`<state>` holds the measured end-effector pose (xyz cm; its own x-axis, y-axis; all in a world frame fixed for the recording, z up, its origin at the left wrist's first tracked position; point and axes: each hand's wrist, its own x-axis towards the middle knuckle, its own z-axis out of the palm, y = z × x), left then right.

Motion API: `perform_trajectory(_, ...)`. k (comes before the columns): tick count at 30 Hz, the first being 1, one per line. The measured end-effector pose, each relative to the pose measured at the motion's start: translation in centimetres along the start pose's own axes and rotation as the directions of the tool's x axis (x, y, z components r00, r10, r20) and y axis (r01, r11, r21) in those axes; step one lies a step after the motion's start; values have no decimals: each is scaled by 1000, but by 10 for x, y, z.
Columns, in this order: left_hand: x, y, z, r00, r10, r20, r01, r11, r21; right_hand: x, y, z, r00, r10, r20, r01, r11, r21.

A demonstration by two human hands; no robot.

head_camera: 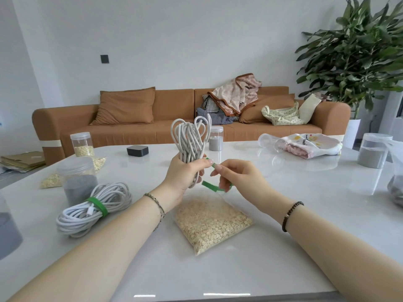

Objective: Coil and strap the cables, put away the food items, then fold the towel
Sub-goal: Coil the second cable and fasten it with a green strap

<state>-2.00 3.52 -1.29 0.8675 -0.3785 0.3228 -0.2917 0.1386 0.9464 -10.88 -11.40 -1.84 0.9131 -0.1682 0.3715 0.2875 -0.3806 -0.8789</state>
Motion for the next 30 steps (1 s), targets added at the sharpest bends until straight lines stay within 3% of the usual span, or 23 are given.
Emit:
perform_trajectory(4,1,4,1,995,-95,24,98,988,-120,7,3,-3,981,-74,-178,54,992,-114)
perform_trajectory(6,1,4,1,984,-169,56,174,977,-123,9,3,-5,964,-105,-245,88,993,-77)
perform_trajectory(10,-1,2,5,959,-272,83,277,959,-61,4,-6,-3,978,-126,-165,145,984,106)
perform_trajectory(18,-11,9,9,922,-299,246,283,954,99,3,-7,-4,987,-94,-128,112,984,136)
perform_trajectory(23,-15,13,9,900,-281,334,274,959,70,4,-4,-6,995,-20,-100,45,967,252)
perform_trajectory(30,-18,20,13,934,-239,265,234,971,50,3,-8,-7,995,8,-104,25,949,314)
